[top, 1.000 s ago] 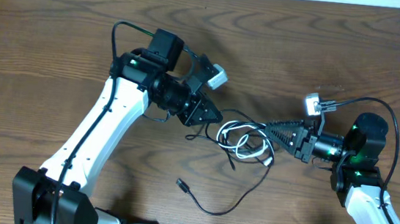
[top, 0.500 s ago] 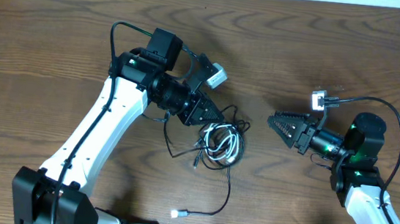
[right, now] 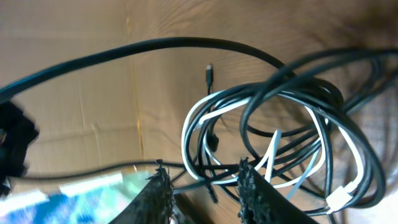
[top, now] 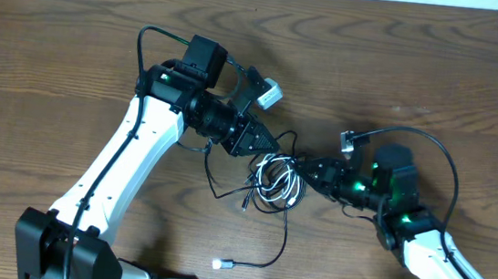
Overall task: Untangle cables
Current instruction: 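Move the right gripper toward the left gripper to regrip the cables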
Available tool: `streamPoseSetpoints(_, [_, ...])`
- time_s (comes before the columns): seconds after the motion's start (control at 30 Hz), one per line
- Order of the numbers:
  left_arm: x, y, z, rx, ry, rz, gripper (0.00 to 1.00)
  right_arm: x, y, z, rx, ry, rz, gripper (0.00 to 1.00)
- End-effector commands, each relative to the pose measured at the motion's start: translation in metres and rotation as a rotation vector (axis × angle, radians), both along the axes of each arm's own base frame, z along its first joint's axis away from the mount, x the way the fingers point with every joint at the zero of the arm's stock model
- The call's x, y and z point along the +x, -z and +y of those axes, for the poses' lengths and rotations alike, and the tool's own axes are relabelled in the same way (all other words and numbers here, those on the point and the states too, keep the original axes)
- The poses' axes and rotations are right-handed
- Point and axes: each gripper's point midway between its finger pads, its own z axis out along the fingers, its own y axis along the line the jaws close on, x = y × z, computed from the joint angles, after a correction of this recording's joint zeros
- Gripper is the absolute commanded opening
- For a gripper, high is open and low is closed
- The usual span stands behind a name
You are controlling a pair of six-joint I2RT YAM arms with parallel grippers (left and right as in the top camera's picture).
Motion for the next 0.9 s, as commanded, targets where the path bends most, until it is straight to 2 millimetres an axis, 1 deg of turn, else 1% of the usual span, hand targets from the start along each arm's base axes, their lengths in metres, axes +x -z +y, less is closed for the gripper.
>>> streamPoseSetpoints(0.0, [-0.002,-0.004,0.000,-0.015,-0.010,0.015,0.07,0.014,0.005,-0.003,0.003,0.170,0.111,0.29])
streamPoseSetpoints(0.1, [-0.002,-0.004,0.000,-0.014,-0.020,0.030,0.08,0.014,0.009,-0.001,0.026,0.219,0.189,0.29])
streamPoseSetpoints(0.17, [-0.003,-0.004,-0.001,-0.013,-0.020,0.034,0.08,0.015,0.013,0.001,0.033,0.242,0.226,0.33])
streamPoseSetpoints(0.23, [-0.005,-0.004,-0.003,-0.013,-0.011,0.033,0.08,0.016,0.016,0.004,0.036,0.249,0.229,0.34])
streamPoseSetpoints(0.43, [-0.017,-0.004,-0.015,-0.009,0.038,0.031,0.08,0.027,0.019,0.020,0.079,0.240,0.210,0.33])
streamPoseSetpoints(0.53, [-0.021,-0.001,-0.019,0.012,0.054,0.023,0.08,0.033,0.030,0.024,0.103,0.262,0.256,0.33])
streamPoseSetpoints(0.67, [-0.022,-0.001,-0.020,0.012,0.060,0.023,0.07,0.034,0.048,0.025,0.095,0.275,0.312,0.33])
streamPoseSetpoints(0.8, [-0.022,-0.001,-0.020,0.012,0.060,0.023,0.08,0.031,0.055,0.031,0.113,0.249,0.344,0.33])
streamPoseSetpoints(0.87, [-0.022,-0.001,-0.020,0.012,0.060,0.023,0.07,0.033,0.060,0.029,0.102,0.262,0.347,0.30])
